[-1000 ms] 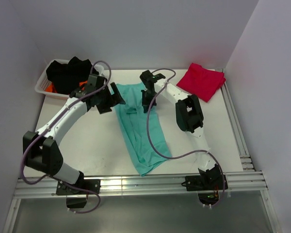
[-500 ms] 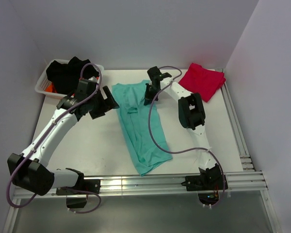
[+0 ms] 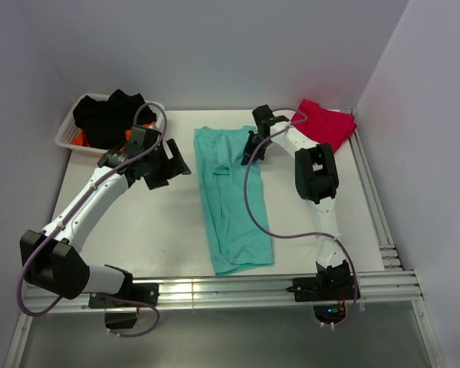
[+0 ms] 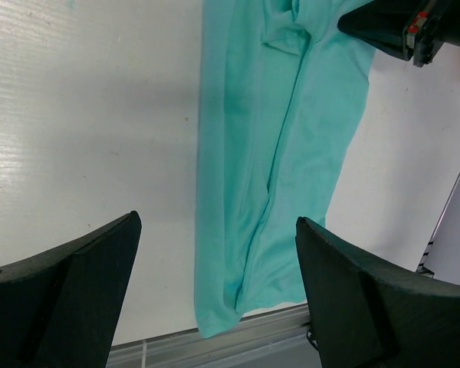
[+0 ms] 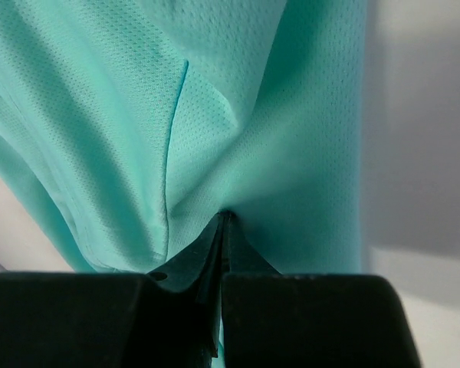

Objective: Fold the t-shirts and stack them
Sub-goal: Fold the tshirt

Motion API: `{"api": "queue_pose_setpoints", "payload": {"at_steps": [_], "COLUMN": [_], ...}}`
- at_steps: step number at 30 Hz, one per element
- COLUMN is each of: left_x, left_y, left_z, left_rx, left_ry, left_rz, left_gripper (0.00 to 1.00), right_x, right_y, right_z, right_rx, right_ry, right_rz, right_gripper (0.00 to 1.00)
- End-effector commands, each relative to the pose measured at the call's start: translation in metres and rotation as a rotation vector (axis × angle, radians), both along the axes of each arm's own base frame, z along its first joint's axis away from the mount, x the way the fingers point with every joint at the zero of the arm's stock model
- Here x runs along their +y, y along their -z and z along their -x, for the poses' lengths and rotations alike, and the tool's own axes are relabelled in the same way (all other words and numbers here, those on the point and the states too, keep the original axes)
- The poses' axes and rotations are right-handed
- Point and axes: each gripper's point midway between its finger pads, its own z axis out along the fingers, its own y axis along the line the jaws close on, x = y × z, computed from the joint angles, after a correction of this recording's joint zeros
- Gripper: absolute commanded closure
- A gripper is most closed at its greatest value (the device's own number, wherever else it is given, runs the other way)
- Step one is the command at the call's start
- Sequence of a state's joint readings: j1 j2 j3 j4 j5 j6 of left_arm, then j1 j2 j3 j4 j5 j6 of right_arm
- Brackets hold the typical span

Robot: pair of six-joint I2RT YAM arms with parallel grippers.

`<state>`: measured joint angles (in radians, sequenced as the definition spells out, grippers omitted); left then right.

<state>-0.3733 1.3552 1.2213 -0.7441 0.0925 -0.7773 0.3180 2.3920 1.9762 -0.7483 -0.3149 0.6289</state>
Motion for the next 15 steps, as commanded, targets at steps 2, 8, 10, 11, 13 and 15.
{"api": "queue_pose_setpoints", "payload": {"at_steps": [2, 8, 10, 11, 13, 15], "left_x": [-0.007, -0.009, -0.009, -0.008, -0.006, -0.003], "left_y": [-0.007, -0.005, -0.006, -0.007, -0.013, -0.016], "left_z": [-0.006, -0.005, -0.005, -0.006, -0.009, -0.007], "left_rx": [-0.042, -0.043, -0.048, -0.048, -0.063, -0.051], "left_ry": [0.033, 0.030, 0.024, 0.019, 0.004, -0.010], "left_rz": [0.010, 0.010, 0.004, 0.000, -0.010, -0.029], "left_gripper": [0.12, 0.12, 0.12, 0.12, 0.11, 0.11], "right_x": [-0.036, -0.029, -0.021, -0.019, -0.023, -0.033], "right_y": [-0.007, -0.021, -0.043, -0.055, -0.090, -0.128], "right_z": [-0.002, -0.009, -0.012, -0.014, -0.015, -0.010], "right_rx": [0.009, -0.028, -0.076, -0.101, -0.171, -0.231], "right_ry": [0.110, 0.069, 0.020, 0.004, -0.017, -0.023], "right_rz": [0.103, 0.058, 0.012, -0.004, 0.010, 0.036], "right_gripper": [1.00, 1.00, 0.87, 0.69, 0.49, 0.38]}}
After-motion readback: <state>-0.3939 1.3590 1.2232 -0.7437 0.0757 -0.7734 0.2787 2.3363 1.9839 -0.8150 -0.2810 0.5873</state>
